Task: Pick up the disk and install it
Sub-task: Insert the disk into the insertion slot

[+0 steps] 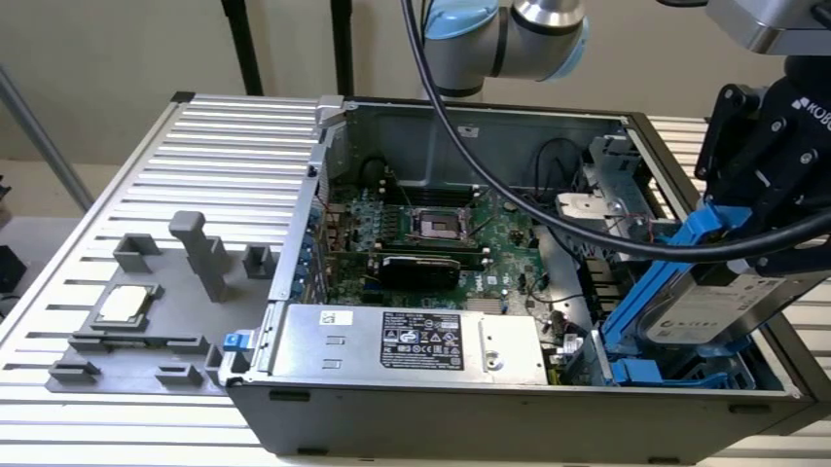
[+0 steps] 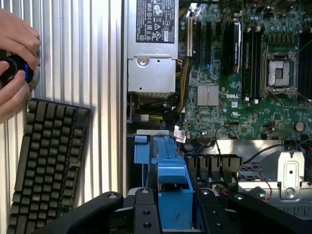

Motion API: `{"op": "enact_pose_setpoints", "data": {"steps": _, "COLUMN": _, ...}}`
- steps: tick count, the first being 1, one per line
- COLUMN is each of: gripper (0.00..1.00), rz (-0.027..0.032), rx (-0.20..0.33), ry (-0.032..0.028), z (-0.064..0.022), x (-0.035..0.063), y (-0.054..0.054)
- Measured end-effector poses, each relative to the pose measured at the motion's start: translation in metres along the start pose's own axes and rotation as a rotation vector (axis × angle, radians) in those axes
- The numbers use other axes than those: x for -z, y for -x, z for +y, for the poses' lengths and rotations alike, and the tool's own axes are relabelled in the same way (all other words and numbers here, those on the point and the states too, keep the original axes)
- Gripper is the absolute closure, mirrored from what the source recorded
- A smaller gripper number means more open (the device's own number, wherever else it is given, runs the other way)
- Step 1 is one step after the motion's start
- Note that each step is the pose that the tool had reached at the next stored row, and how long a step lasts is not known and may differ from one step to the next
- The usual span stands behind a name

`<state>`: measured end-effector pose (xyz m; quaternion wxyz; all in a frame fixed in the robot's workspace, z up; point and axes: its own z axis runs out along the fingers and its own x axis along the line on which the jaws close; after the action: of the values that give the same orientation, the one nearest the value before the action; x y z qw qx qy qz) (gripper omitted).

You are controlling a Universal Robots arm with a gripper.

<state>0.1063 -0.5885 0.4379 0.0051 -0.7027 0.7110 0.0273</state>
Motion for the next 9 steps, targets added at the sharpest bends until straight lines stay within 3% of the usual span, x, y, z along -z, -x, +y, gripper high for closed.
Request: {"op": "enact_pose_setpoints", "data": {"steps": 9, "gripper": 0.67, "rz": 0.0000, "rx": 0.000, "ry": 0.0053, "z": -0.0013, "x": -0.0039, "y": -0.0003}}
